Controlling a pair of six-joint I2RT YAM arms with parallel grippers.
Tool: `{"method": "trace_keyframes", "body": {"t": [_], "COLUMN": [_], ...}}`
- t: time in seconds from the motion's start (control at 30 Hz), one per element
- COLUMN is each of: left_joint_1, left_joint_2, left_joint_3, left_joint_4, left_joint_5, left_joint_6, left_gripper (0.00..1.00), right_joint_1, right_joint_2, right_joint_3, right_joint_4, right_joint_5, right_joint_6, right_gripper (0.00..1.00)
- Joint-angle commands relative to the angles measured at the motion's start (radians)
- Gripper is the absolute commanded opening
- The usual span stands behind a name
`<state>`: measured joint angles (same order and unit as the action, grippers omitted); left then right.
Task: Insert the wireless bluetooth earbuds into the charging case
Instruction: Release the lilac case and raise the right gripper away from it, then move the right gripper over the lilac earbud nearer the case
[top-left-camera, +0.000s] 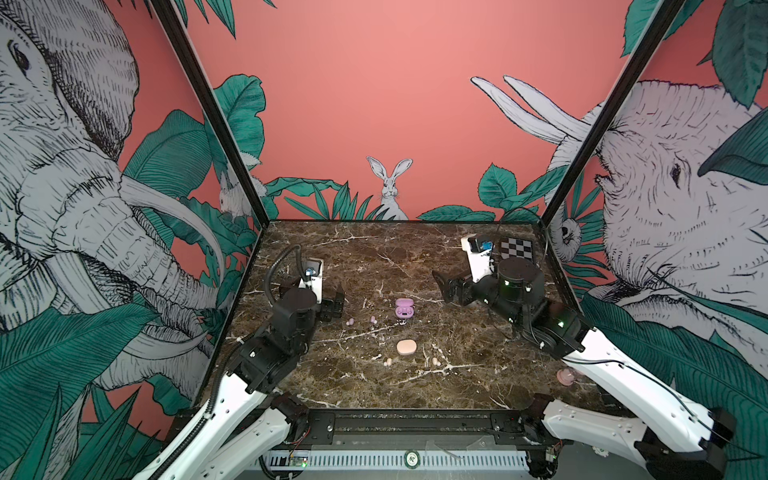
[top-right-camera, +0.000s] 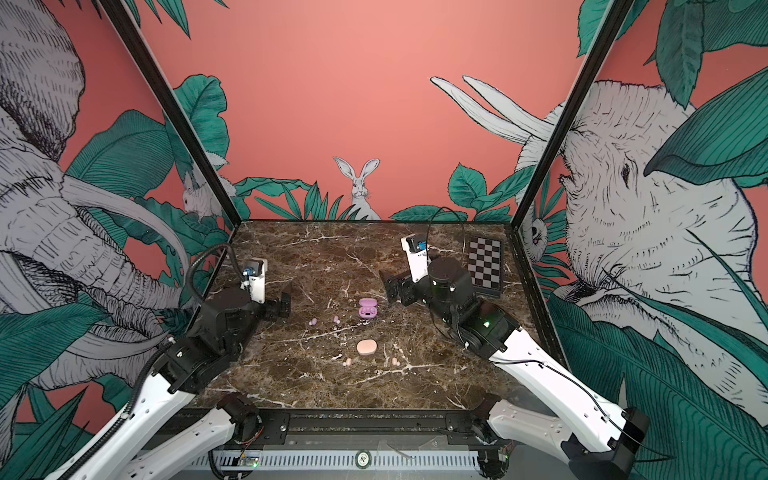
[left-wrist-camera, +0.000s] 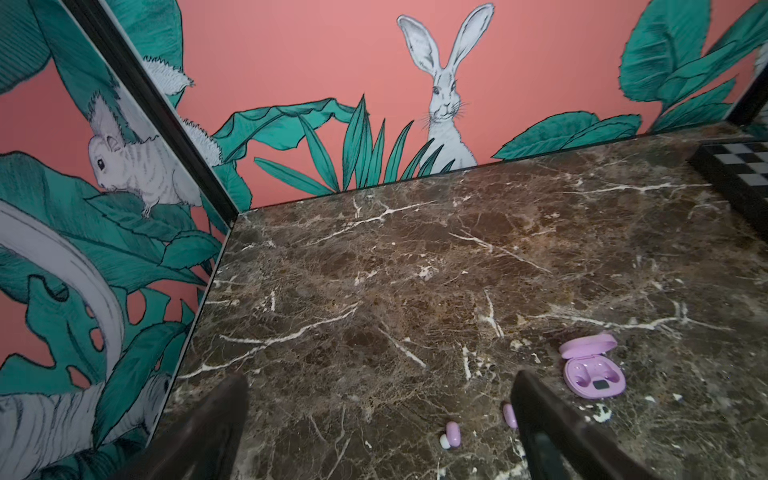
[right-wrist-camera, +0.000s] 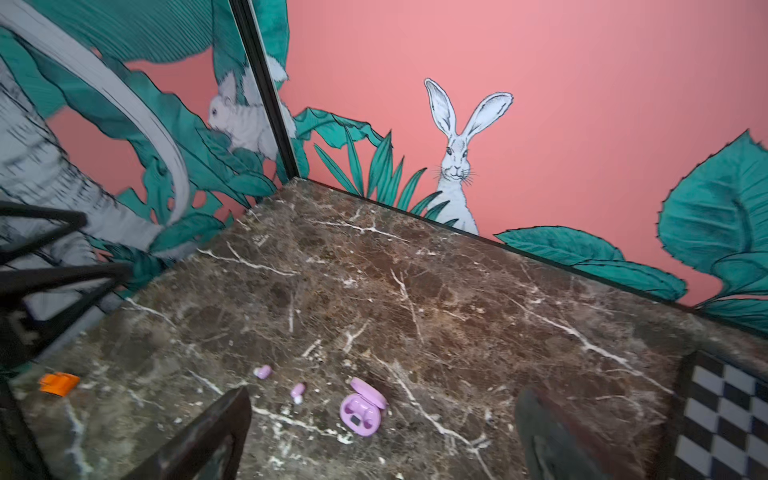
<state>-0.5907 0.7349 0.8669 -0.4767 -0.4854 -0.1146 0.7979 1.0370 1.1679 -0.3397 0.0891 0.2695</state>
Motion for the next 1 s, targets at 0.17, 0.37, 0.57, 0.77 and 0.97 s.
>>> {"method": "trace_keyframes", "body": {"t": [0.17, 0.37, 0.57, 0.77, 0.97], "left_joint_1": [0.171, 0.225, 0.310, 0.324, 0.324], "left_joint_2": [0.090, 0.146, 0.145, 0.109, 0.045], "left_joint_3": [0.029, 0.009, -0.061, -0.046, -0.074], "left_joint_4": [-0.231, -0.300, -0.295, -0.327, -0.332], "left_joint_5": [0.184, 0.232, 0.350, 0.257, 0.167], "left_joint_6": [-0.204, -0.284, -0.344, -0.355, -0.385], "left_gripper": [0.99, 0.99, 0.99, 0.99, 0.99], "right_joint_1": [0.058, 0.111, 0.176, 0.235, 0.249], "right_joint_2": [0.313, 0.507, 0.696, 0.850, 0.989], "right_joint_3": [0.364, 0.478, 0.589, 0.667, 0.720], "right_joint_4": [-0.373, -0.475, -0.549, -0.553, -0.551], "right_joint_5": [-0.090, -0.098, -0.102, -0.137, -0.205], "right_joint_6": [0.408, 0.534, 0.550, 0.546, 0.557], "right_gripper": [0.98, 0.98, 0.97, 0.80, 0.72]}}
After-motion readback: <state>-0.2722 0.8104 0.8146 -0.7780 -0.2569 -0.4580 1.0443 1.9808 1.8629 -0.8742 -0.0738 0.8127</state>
